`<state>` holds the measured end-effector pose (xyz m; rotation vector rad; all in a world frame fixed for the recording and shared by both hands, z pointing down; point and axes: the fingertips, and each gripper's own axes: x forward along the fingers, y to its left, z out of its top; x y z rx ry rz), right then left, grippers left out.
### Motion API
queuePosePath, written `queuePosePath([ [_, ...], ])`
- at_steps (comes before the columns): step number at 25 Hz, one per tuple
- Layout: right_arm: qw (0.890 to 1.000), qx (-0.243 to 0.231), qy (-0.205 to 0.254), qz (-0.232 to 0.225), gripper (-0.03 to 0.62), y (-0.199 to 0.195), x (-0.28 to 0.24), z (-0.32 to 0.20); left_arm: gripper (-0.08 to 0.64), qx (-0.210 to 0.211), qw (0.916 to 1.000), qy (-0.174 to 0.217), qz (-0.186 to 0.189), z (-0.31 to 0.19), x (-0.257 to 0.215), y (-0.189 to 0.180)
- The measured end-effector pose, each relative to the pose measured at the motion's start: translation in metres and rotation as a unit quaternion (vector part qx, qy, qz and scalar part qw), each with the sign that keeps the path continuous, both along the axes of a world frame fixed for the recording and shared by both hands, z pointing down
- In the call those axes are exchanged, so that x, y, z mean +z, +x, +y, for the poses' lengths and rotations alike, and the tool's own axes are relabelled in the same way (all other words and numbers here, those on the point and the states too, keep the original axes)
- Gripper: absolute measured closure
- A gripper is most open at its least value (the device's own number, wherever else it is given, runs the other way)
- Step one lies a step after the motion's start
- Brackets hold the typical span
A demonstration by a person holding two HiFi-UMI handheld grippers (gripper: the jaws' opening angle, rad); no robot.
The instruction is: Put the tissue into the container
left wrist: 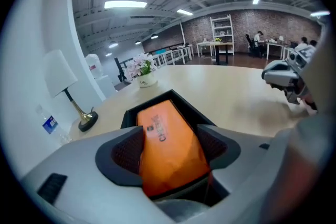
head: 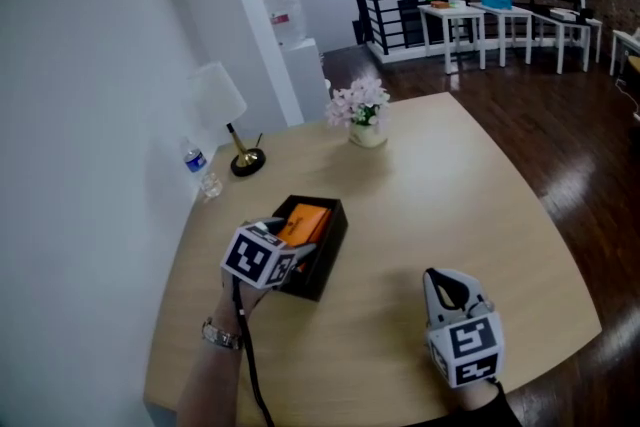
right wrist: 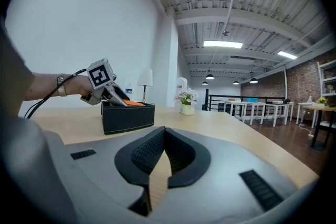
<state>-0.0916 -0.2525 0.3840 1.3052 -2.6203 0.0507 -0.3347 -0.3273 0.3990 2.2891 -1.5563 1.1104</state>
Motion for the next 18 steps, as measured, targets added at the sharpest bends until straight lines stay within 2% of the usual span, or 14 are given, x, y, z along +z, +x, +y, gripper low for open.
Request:
queuePosePath([
  [2, 1.000, 0.000, -0.004, 0.001, 0.589, -0.001, 0.002, 0.000, 0.182, -0.008, 0.9998, 0.016, 0.012, -0.002, -0.002, -0.001],
  [7, 1.000, 0.000, -0.005, 0.001, 0.588, -0.002, 0.006, 0.000, 0.137, -0.012, 0.9987, 0.032, 0.038, -0.001, -0.010, -0.004],
  [13, 1.000, -0.001, -0.003, -0.001, 0.588, -0.003, 0.003, 0.003, 0.127, -0.007, 0.9963, 0.075, 0.042, 0.006, -0.047, 0.002],
  [17, 1.000, 0.001, 0.000, -0.005, 0.588, 0.002, -0.003, 0.005, 0.143, 0.009, 0.9909, 0.126, 0.046, 0.021, -0.095, 0.025],
  [18, 1.000, 0.003, 0.001, -0.006, 0.588, 0.005, -0.005, 0.006, 0.166, 0.017, 0.9883, 0.143, 0.051, 0.027, -0.108, 0.035],
])
